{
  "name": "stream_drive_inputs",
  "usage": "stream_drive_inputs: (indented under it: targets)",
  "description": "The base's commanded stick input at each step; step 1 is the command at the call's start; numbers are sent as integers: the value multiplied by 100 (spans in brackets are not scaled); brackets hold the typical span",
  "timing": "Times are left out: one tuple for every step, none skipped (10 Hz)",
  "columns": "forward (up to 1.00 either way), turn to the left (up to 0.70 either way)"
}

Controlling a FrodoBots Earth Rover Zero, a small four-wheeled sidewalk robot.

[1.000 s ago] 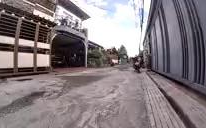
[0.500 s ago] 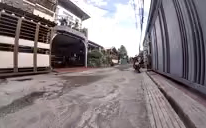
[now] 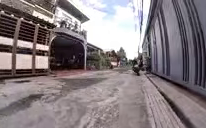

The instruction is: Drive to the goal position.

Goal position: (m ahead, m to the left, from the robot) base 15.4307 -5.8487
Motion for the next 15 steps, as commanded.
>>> stream_drive_inputs:
  targets:
    - [0,0]
    - [0,0]
    - [0,0]
    - [0,0]
    - [0,0]
    - [22,0]
    - [50,0]
    - [70,0]
    - [70,0]
    - [70,0]
    - [70,0]
    - [70,0]
    - [70,0]
    - [70,0]
    - [70,0]
